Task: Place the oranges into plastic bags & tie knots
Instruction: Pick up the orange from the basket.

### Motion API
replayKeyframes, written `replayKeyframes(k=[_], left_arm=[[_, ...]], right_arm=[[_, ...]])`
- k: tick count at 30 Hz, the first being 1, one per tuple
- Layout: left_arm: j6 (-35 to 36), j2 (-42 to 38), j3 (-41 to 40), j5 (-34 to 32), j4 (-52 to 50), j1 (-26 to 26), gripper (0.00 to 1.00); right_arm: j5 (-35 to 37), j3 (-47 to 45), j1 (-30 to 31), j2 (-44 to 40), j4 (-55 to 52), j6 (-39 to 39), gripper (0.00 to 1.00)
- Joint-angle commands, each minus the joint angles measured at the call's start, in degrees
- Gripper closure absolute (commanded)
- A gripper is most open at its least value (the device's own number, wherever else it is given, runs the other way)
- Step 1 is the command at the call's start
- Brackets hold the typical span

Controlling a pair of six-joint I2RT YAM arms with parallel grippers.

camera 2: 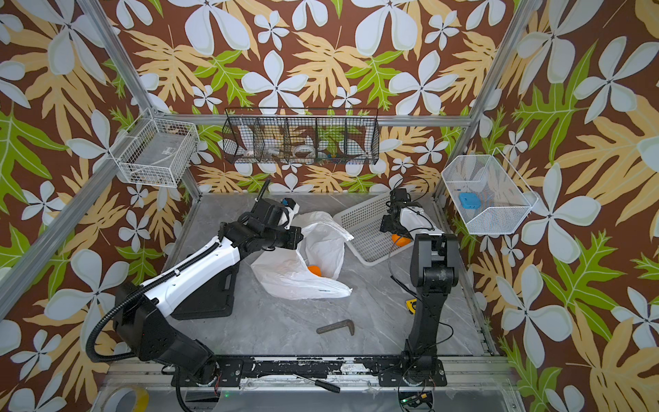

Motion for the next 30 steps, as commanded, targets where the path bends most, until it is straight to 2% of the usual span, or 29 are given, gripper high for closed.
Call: replayKeyframes(k=[1,5,10,12,17,21,24,30], left_arm=[[-0.1,-0.3,-0.2,0.1,1.2,0.0,1.0],[-0.3,-0.4,-0.4,0.1,1.4,0.0,1.0],[-0.2,-0.4,-0.3,0.1,1.4,0.0,1.0],[-0.2,-0.4,-0.4,0.1,1.2,0.0,1.0],[-0.2,-0.7,-0.5,0.2,1.2,0.0,1.0],[-0.3,-0.9,-0.8,0.2,1.2,0.0,1.0],[-0.4,-1.1,-0.9,0.0,1.2,0.0,1.0],[-0.3,-0.9,-0.5,-0.1,1.1,0.0,1.0]], right_arm=[[-3.3,1.0,-0.2,1.3,-3.5,-1.3,0.1],[-5.2,0.5,-0.2,1.4,-3.8,-1.9,0.14],[-4.9,0.3,-0.2,1.1,-3.2,-1.9,0.28],[-4.3,0.1,-0.2,0.7,-2.7,-1.7,0.33],[-0.1,2.4,-0.1,1.8,-3.2,-2.2,0.35],[2.0,3.5,-0.1,2.5,-3.5,-2.7,0.44],[0.5,2.6,-0.2,1.6,-2.8,-2.7,0.53],[-4.0,-0.6,0.5,-4.6,-1.4,-3.7,0.62]])
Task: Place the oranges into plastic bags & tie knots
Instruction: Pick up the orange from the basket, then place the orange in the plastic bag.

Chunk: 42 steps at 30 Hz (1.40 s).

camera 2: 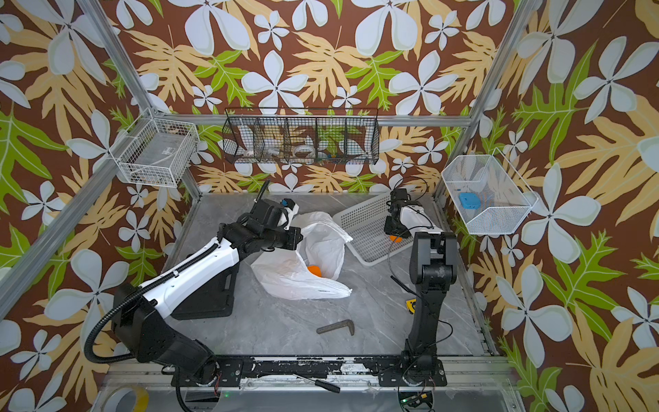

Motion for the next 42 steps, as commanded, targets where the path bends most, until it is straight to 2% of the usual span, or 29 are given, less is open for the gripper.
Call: replayKeyframes(k=[1,5,13,16,19,23,27,30,31,34,35,37,42], left_arm=[[0.0,-0.2,0.5,-0.1,0.5,0.0,1.0],[0.2,0.0,1.3,-0.3,0.1,0.0,1.0],[0.5,0.3,2.2,-0.5,-0.1,0.0,1.0],[0.6,0.3,2.4,-0.2,0.0,0.0,1.0],[0.6,0.5,2.7,0.3,-0.1,0.0,1.0],[0.5,0.3,2.6,0.8,-0.3,0.0,1.0],[0.5,-0.3,2.0,1.0,-0.2,0.0,1.0],[0.5,-0.3,2.0,0.7,-0.4,0.0,1.0],[0.4,-0.4,1.9,0.5,-0.4,0.0,1.0],[0.3,-0.5,1.9,0.1,-0.4,0.0,1.0],[0.2,-0.6,1.8,0.1,-0.4,0.0,1.0],[0.3,-0.6,1.7,0.1,-0.2,0.0,1.0],[0.7,-0.7,1.1,0.1,0.3,0.0,1.0]], right_arm=[[-4.0,-1.7,0.9,-5.1,1.4,-1.4,0.63],[-11.7,-11.4,4.3,-18.8,6.1,-1.9,0.63],[-7.0,-35.6,14.9,-46.8,7.2,3.2,0.65],[-9.0,-44.8,21.8,-56.8,10.3,5.2,0.68],[-11.3,-51.2,31.3,-63.6,19.6,6.8,0.68],[-9.3,-52.6,39.5,-62.7,33.8,8.7,0.68],[-11.4,-49.0,41.9,-53.8,42.8,8.1,0.69],[-9.7,-47.5,43.9,-47.4,50.1,7.8,0.69],[-7.7,-47.4,44.0,-45.8,51.6,8.5,0.63],[-6.1,-47.5,44.0,-44.7,53.1,8.5,0.06],[-6.2,-47.8,44.0,-45.4,52.6,8.3,0.0],[-6.2,-49.3,44.0,-48.0,51.9,7.6,0.0],[0.4,-53.3,44.0,-58.8,45.7,4.4,0.0]])
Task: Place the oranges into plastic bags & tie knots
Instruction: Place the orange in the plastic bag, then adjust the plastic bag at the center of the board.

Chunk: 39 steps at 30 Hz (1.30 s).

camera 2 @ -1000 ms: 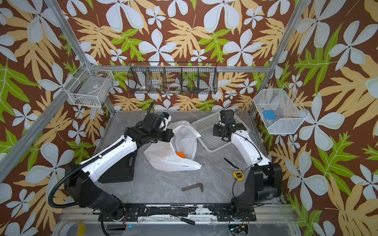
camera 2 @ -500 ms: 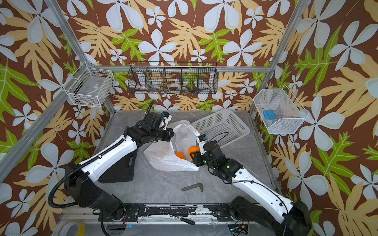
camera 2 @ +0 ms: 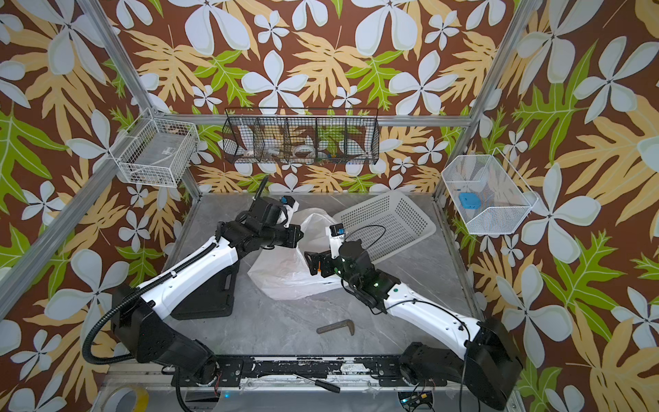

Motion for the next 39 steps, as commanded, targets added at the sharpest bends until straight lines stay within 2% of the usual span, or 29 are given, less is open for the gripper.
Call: replayKeyframes(k=[1,7,9,11,14,16,19,22,28,36,39], left_arm=[[0.2,-0.6,-0.4,0.0,0.9,0.0,1.0],[0.2,-0.3,-1.0,0.1,1.4,0.0,1.0],[0.2,-0.2,-1.0,0.2,1.5,0.0,1.0],[0.2,-0.2,-0.9,0.4,1.5,0.0,1.0],[0.5,-0.2,-0.8,0.5,1.4,0.0,1.0],[0.6,-0.2,-0.7,0.4,1.3,0.0,1.0],[0.7,0.0,-0.6,0.4,1.3,0.0,1.0],[0.4,0.0,-0.7,0.7,1.4,0.0,1.0],[0.3,0.0,-0.6,0.6,1.3,0.0,1.0],[0.6,0.0,-0.6,0.5,1.0,0.0,1.0],[0.5,-0.1,-0.5,0.6,1.1,0.0,1.0]], right_arm=[[6.6,-1.2,-0.1,-6.2,-3.9,-3.1,0.01],[16.3,-0.6,-0.2,-17.6,-11.1,-7.4,0.01],[16.7,0.1,-1.0,-19.1,-13.3,-11.1,0.0],[10.4,1.6,-5.0,-19.4,-17.1,-15.1,0.0],[-5.1,3.1,-13.8,-19.3,-21.4,-20.4,0.01],[-12.8,2.9,-17.8,-19.0,-20.9,-24.4,0.01],[-20.0,2.8,-18.3,-17.8,-18.5,-28.9,0.0],[-24.9,4.9,-18.3,-14.0,-17.5,-28.5,0.02],[-17.0,4.8,-18.3,-8.4,-20.7,-28.4,0.16],[-18.3,3.1,-18.3,-8.8,-19.9,-26.0,0.45],[-18.5,3.4,-18.2,-8.1,-19.6,-26.0,0.47]])
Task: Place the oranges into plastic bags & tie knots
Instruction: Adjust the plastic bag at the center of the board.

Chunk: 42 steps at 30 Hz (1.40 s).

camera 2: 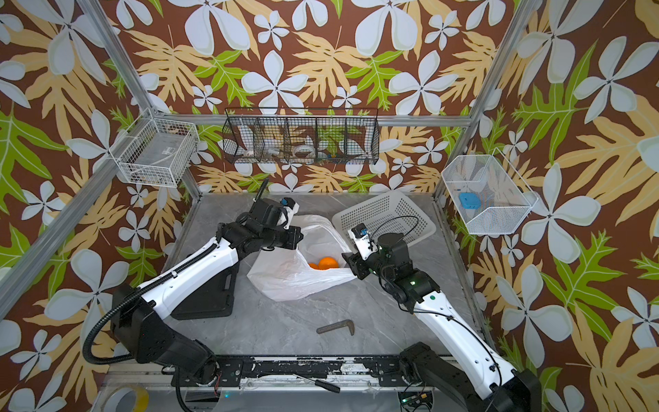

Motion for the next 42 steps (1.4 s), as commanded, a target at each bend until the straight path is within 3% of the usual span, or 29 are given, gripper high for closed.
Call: replayKeyframes(k=[1,11,14,24,26,31,33,38,42], left_arm=[[0.2,0.0,0.5,0.3,0.7,0.0,1.0],[0.2,-0.4,0.5,0.3,0.5,0.0,1.0],[0.2,-0.5,0.5,0.3,0.5,0.0,1.0],[0.6,-1.8,0.2,0.2,1.9,0.0,1.0],[0.8,-3.1,0.0,0.7,3.5,0.0,0.88],[1.4,-12.4,-5.3,2.4,12.9,-0.1,0.17],[1.9,-17.0,-8.5,0.3,15.9,-0.4,0.0],[6.4,-27.6,-18.0,-8.1,23.5,-5.2,0.0],[17.1,-36.3,-29.2,-10.9,35.5,-15.6,0.0]], right_arm=[[-0.1,0.3,0.1,0.5,1.4,0.6,0.49],[-1.4,0.9,0.1,2.4,4.8,1.8,0.52],[-1.9,1.2,0.0,3.1,4.6,2.0,0.58],[-2.0,2.3,0.1,1.7,0.6,3.4,0.96],[-1.5,3.4,0.1,1.3,-1.2,4.7,1.0],[4.9,10.8,0.6,2.2,-8.7,12.8,1.0],[6.9,17.3,0.6,5.0,-14.6,15.9,1.0],[7.8,31.3,1.2,10.7,-23.9,21.6,1.0],[9.6,39.0,1.3,14.6,-28.8,23.0,1.0]])
